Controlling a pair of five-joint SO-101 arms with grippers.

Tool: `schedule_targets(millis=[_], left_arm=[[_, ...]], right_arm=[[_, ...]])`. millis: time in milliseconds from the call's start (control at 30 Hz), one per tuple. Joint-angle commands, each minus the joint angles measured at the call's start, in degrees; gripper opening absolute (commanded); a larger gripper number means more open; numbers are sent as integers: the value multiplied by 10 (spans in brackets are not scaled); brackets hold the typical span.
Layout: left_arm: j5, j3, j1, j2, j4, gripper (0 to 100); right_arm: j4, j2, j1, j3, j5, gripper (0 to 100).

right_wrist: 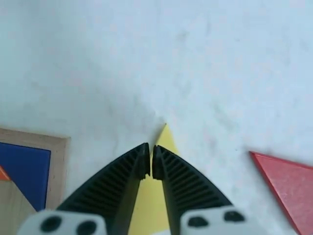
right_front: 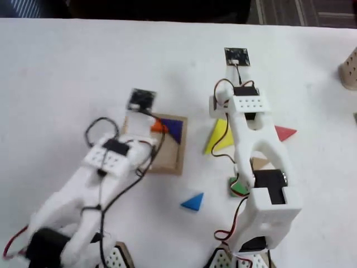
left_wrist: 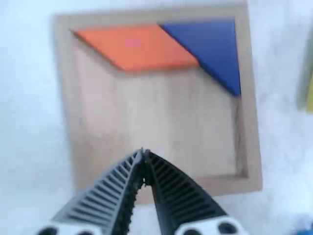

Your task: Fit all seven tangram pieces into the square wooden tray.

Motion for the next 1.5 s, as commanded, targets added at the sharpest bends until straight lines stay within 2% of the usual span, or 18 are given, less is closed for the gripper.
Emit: schedule_targets(millis=[0,100,200,400,667,800,1000,1233,1333,1467], left_arm=[[4,42,-44,-88,-85,23],[4,72,-69,-115,-142,23],[5,74,-87,-108,-164,23],[5,30,-136,-24,-198,23],[5,-93,-217,150,-214,23],[5,-120,-217,187,-213,23],[5,-121,-218,187,-215,24],[5,-122,-218,189,-217,24],[5,-122,-218,190,-217,24],[4,-122,-217,190,-217,24]], right_arm=[[-2,-12,-6,-26,9,22],[14,-13,-1,-28,4,22],[32,-27,0,-24,4,22],[42,-101,4,52,4,22],[43,-203,102,168,12,22],[68,-214,124,220,103,81],[134,-284,174,289,170,115],[138,-437,157,442,237,117],[134,-477,148,466,234,168],[120,-465,87,484,164,279]])
